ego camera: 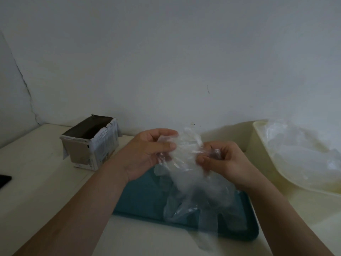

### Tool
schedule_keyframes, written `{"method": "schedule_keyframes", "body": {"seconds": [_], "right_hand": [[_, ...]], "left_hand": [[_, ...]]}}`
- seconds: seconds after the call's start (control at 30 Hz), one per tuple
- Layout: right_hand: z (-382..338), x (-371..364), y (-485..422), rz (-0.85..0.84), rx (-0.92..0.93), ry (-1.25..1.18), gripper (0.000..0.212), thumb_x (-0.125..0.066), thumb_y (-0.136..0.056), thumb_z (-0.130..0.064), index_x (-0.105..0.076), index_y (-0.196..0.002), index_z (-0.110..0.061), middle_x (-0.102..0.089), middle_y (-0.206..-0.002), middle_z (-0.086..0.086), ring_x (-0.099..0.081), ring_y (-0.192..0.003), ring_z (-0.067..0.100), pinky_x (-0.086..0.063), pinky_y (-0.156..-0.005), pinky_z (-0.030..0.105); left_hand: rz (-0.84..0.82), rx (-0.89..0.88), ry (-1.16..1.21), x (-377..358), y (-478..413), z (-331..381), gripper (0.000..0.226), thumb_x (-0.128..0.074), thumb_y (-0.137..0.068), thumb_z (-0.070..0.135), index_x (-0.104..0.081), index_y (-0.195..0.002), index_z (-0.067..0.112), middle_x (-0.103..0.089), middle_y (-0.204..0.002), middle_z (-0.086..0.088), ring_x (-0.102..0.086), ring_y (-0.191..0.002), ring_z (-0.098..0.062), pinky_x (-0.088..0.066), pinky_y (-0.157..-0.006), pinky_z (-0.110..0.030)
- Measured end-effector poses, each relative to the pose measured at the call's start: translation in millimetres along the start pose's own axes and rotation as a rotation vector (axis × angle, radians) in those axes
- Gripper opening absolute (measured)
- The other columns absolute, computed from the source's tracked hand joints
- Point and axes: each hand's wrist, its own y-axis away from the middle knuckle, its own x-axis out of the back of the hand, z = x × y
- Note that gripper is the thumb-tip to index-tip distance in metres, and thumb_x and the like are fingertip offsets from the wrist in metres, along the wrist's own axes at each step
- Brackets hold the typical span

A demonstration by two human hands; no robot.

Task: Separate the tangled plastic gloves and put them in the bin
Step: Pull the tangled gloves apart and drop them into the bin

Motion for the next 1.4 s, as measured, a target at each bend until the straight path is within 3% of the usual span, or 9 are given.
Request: {"method": "schedule_keyframes", "body": {"seconds": [0.17, 0.33, 0.43, 0.6, 0.73, 0.83, 1.0, 1.23, 1.4], "right_hand": [[3, 0, -1, 0.046, -0.006, -0.022, 0.029, -0.075, -0.087, -0.014, -0.064, -0.068, 0.005, -0.063, -0.062, 0.013, -0.055, -0.060, 0.023, -0.041, -0.064, 0.036], [5, -1, -2, 0.096, 0.006, -0.094, 0.027, -0.075, -0.083, -0.015, -0.068, -0.075, 0.010, -0.065, -0.069, 0.019, -0.058, -0.068, 0.025, -0.044, -0.069, 0.036], [4, -2, -1, 0.094, -0.028, -0.151, 0.026, -0.079, -0.080, -0.013, -0.067, -0.073, 0.009, -0.065, -0.067, 0.015, -0.059, -0.065, 0.024, -0.047, -0.063, 0.029], [20, 2, -2, 0.278, -0.174, -0.175, 0.022, -0.075, -0.087, -0.005, -0.067, -0.067, -0.001, -0.060, -0.060, 0.013, -0.056, -0.057, 0.022, -0.049, -0.061, 0.030], [18, 4, -5, 0.320, -0.147, 0.146, 0.035, -0.077, -0.090, -0.009, -0.057, -0.061, -0.005, -0.050, -0.060, 0.002, -0.048, -0.058, 0.015, -0.040, -0.064, 0.035], [-11, -1, -2, 0.252, 0.011, 0.188, 0.022, -0.081, -0.087, -0.013, -0.071, -0.068, -0.018, -0.070, -0.099, -0.009, -0.066, -0.093, 0.009, -0.051, -0.084, 0.040], [-61, -6, 0, 0.126, 0.057, 0.263, 0.004, -0.082, -0.086, -0.027, -0.082, -0.082, -0.028, -0.046, -0.155, -0.022, -0.043, -0.142, 0.001, -0.034, -0.114, 0.039], [-82, -1, 9, 0.239, -0.096, -0.014, 0.018, -0.076, -0.090, -0.010, -0.075, -0.092, 0.008, -0.071, -0.076, 0.014, -0.067, -0.070, 0.022, -0.059, -0.067, 0.035], [-88, 36, 28, 0.434, -0.233, -0.090, 0.019, -0.074, -0.093, -0.011, -0.072, -0.093, 0.007, -0.072, -0.076, 0.019, -0.065, -0.059, 0.027, -0.058, -0.052, 0.031]], "left_hand": [[0.235, -0.162, 0.294, 10, -15, 1, 0.030, -0.079, -0.074, 0.008, -0.074, -0.103, 0.011, -0.067, -0.082, -0.002, -0.060, -0.067, -0.011, -0.058, -0.064, -0.027], [0.011, 0.199, 0.128, 8, -13, -20, 0.072, -0.098, -0.065, 0.047, -0.072, -0.118, 0.004, -0.060, -0.094, -0.008, -0.056, -0.075, -0.016, -0.047, -0.067, -0.030], [-0.010, 0.160, 0.024, -1, -9, -22, 0.035, -0.085, -0.082, 0.021, -0.080, -0.114, 0.007, -0.061, -0.094, -0.012, -0.057, -0.079, -0.021, -0.047, -0.070, -0.030], [0.351, -0.023, 0.024, 0, -3, 3, 0.011, -0.084, -0.080, 0.019, -0.083, -0.090, 0.014, -0.077, -0.083, -0.002, -0.070, -0.071, -0.014, -0.057, -0.062, -0.023], [0.430, -0.112, -0.146, 7, 3, 12, 0.015, -0.080, -0.091, 0.028, -0.084, -0.105, 0.025, -0.080, -0.113, 0.005, -0.070, -0.116, -0.018, -0.054, -0.104, -0.041], [0.363, -0.119, -0.183, -3, 13, 22, 0.013, -0.075, -0.095, 0.022, -0.084, -0.104, 0.021, -0.079, -0.113, 0.009, -0.067, -0.120, -0.012, -0.051, -0.108, -0.039], [0.138, -0.084, -0.297, -17, 28, 41, 0.013, -0.072, -0.091, 0.012, -0.085, -0.088, 0.014, -0.079, -0.101, -0.004, -0.072, -0.104, -0.021, -0.052, -0.098, -0.038], [0.059, -0.031, -0.285, -44, 38, 44, 0.013, -0.071, -0.094, 0.005, -0.080, -0.104, 0.002, -0.076, -0.112, -0.024, -0.073, -0.108, -0.040, -0.057, -0.099, -0.051], [0.267, -0.021, -0.224, -51, 30, 36, 0.011, -0.064, -0.101, 0.005, -0.073, -0.105, -0.001, -0.078, -0.101, -0.023, -0.075, -0.075, -0.025, -0.063, -0.066, -0.032]]}}
